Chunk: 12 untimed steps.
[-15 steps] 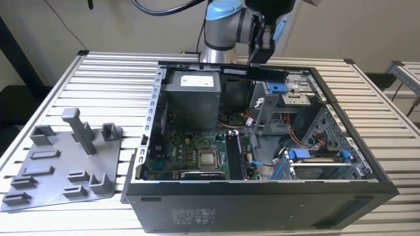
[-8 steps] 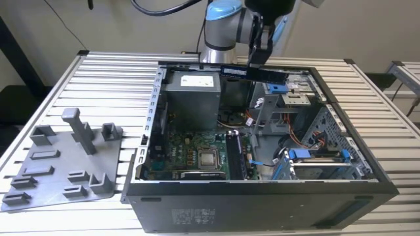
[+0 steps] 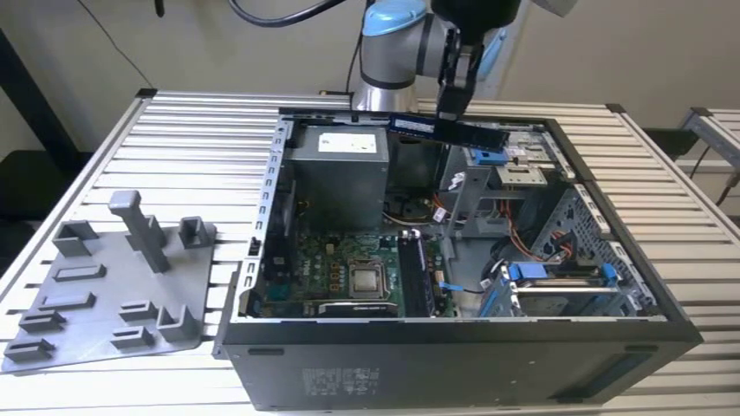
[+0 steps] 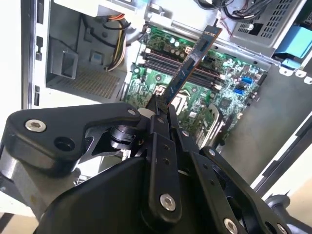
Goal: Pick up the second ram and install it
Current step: 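Insert the second ram into the second slot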
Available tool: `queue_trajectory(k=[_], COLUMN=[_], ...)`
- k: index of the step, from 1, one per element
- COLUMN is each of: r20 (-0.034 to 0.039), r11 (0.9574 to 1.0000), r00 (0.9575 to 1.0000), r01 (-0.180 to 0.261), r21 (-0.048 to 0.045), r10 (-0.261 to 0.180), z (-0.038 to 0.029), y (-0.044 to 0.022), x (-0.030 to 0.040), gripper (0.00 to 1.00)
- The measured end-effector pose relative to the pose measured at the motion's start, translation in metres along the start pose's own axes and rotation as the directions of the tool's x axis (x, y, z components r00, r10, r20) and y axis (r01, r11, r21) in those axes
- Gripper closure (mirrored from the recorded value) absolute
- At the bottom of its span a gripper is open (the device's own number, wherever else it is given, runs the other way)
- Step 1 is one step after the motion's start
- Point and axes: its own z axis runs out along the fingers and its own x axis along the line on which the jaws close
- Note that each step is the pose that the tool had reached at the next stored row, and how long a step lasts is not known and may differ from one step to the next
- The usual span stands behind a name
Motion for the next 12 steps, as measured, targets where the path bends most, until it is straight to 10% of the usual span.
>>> queue_trajectory(k=[12], r20=[-0.0005], r11=[0.9988], r00=[0.9988], r01=[-0.049], r21=[0.0011], r10=[0.049], z=[0.0005], y=[0.0002], x=[0.0000], gripper=[0.86])
